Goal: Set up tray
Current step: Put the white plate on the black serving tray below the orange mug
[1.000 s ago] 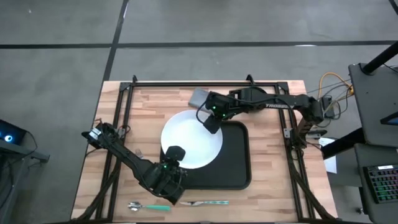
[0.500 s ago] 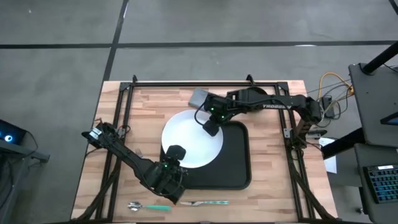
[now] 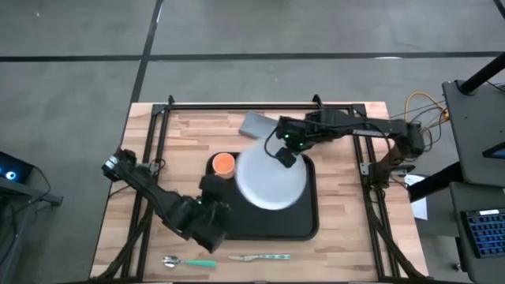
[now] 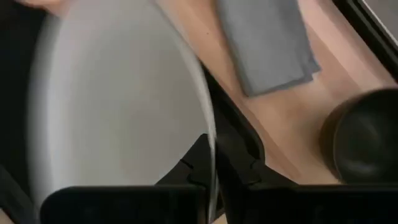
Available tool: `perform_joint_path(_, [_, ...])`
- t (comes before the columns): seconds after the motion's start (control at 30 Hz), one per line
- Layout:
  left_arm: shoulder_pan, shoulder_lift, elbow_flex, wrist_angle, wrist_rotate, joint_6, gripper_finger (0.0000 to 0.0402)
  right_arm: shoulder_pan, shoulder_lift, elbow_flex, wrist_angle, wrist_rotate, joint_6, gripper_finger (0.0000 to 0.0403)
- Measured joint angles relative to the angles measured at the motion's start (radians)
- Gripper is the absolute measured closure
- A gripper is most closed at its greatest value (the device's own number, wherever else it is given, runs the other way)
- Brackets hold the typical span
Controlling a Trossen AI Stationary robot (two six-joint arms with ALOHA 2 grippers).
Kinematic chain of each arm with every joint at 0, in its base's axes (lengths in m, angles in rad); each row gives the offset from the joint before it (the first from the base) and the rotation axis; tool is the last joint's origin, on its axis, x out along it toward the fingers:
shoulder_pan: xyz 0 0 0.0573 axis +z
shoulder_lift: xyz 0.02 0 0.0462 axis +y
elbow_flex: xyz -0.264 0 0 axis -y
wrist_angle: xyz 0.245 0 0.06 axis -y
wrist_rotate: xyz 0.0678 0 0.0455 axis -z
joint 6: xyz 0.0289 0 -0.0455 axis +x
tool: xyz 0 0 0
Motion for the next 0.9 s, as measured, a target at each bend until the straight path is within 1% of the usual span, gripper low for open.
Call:
perform_joint_path(0.07, [0.003,-0.032,-0.02,0.01,-0.002,-0.011,0.0285,0.001,-0.043,-0.034,-0.017,0.022,0.03,0.0396])
perform_joint_path(0.13, [0.004,-0.08,-0.053,0.008,-0.02,-0.012,0.0268,0.004,-0.095,-0.089,0.007,0.023,0.04,0.0396])
perform_joint_path(0.23, [0.014,-0.189,-0.132,0.006,-0.124,-0.03,0.0254,0.004,-0.149,-0.194,0.116,0.007,0.065,0.0396])
perform_joint_path(0.3, [0.033,-0.271,-0.2,0.016,-0.21,-0.071,0.0252,0.004,-0.181,-0.269,0.187,-0.01,0.083,0.0396])
perform_joint_path(0.37, [0.051,-0.358,-0.274,0.044,-0.286,-0.112,0.0251,0.004,-0.212,-0.353,0.267,-0.047,0.091,0.0396])
perform_joint_path(0.47, [0.064,-0.501,-0.392,0.104,-0.4,-0.174,0.0251,0.004,-0.222,-0.483,0.454,-0.138,0.102,0.0395])
perform_joint_path(0.53, [0.066,-0.589,-0.47,0.151,-0.446,-0.179,0.0251,0.004,-0.225,-0.554,0.548,-0.197,0.121,0.0395])
perform_joint_path(0.63, [0.066,-0.693,-0.566,0.226,-0.453,-0.167,0.0251,0.004,-0.228,-0.632,0.626,-0.241,0.143,0.0395])
perform_joint_path(0.73, [0.066,-0.767,-0.622,0.26,-0.456,-0.166,0.0251,0.004,-0.226,-0.689,0.672,-0.273,0.163,0.0395])
perform_joint_path(0.9, [0.066,-0.8,-0.645,0.27,-0.476,-0.164,0.0251,0.004,-0.219,-0.74,0.753,-0.308,0.192,0.0395])
